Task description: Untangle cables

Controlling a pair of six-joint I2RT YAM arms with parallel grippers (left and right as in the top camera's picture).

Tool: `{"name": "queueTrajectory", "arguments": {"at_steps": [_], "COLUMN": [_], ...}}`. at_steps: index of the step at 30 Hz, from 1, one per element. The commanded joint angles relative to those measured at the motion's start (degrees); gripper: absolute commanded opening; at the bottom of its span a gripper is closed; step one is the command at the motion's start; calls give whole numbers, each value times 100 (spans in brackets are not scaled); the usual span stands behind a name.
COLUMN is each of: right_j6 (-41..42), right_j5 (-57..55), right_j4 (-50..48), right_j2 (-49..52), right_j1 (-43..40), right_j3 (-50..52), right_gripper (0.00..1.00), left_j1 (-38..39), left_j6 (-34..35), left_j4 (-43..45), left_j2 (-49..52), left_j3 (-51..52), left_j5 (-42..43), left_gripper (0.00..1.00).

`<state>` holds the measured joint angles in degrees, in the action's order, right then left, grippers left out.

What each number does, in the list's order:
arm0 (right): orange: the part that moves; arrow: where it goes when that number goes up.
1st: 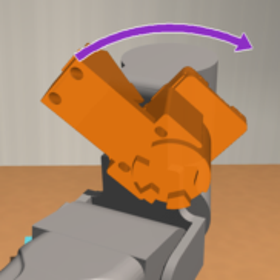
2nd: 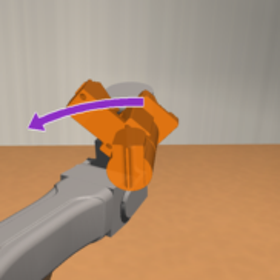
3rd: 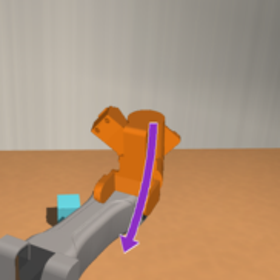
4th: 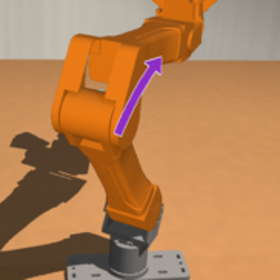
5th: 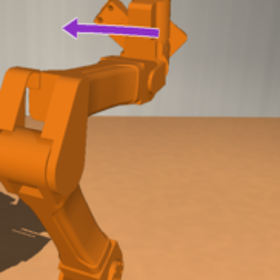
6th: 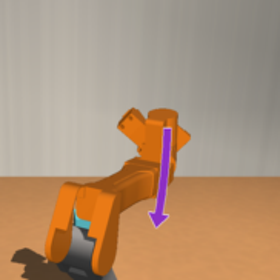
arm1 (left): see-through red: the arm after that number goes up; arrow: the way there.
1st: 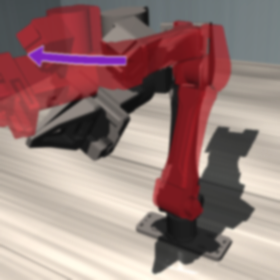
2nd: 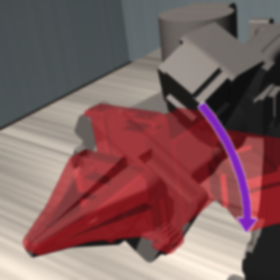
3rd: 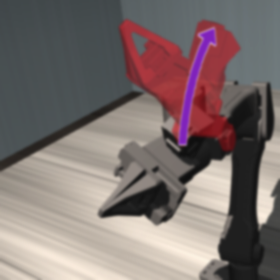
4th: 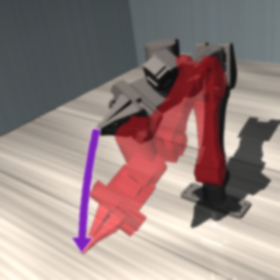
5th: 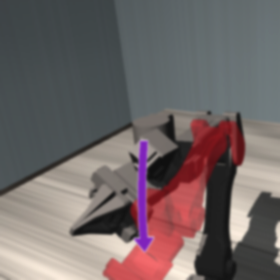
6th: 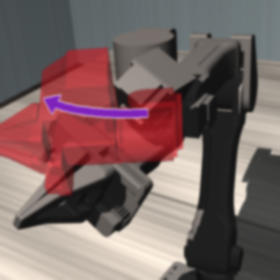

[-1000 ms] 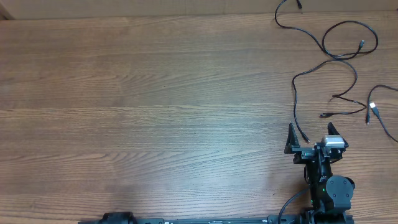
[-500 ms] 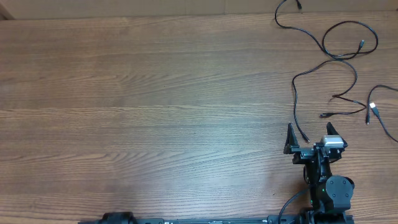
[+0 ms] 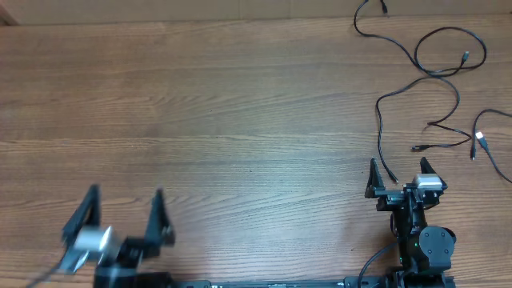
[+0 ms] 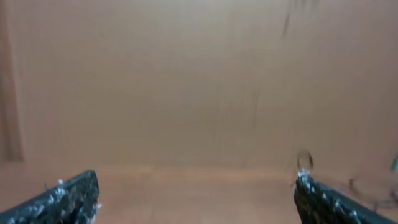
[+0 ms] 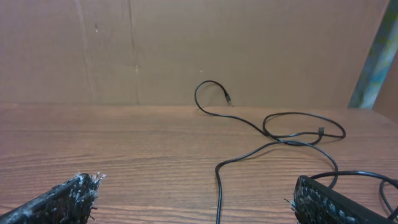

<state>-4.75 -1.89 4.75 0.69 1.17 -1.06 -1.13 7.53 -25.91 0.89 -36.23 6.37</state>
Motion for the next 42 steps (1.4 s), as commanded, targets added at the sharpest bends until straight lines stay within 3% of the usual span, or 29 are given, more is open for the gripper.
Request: {"name": "queueTrajectory", "arguments": {"at_steps": [1,5,15,18,23,42], "right_j6": [-24,-24,-24,-24,-24,-24], "right_j5": [-11,-11,-11,-11,-11,-11], "right_j4": [-13,-13,-13,-13,-13,-13], "right_j2": [-52,-52,-52,-52,-52,-52], "right_j1": [26,26,26,26,26,4], "right_j3": [63,63,63,63,63,63], "right_gripper": [100,100,100,100,100,100], "left_j1": [39,42,39,39,39,39], "left_j6": [-22,-24,-142,-619,-621,-627], "left_j4": [848,1867,3285,2905,2162,2205], "left_j2": [-57,-57,-57,-55,-55,-20], "left_j3": [942,2127,3604,3595,3595,3595], "left_j5": [118,116,72,70,50,52], "left_gripper": [100,100,100,100,100,100]}}
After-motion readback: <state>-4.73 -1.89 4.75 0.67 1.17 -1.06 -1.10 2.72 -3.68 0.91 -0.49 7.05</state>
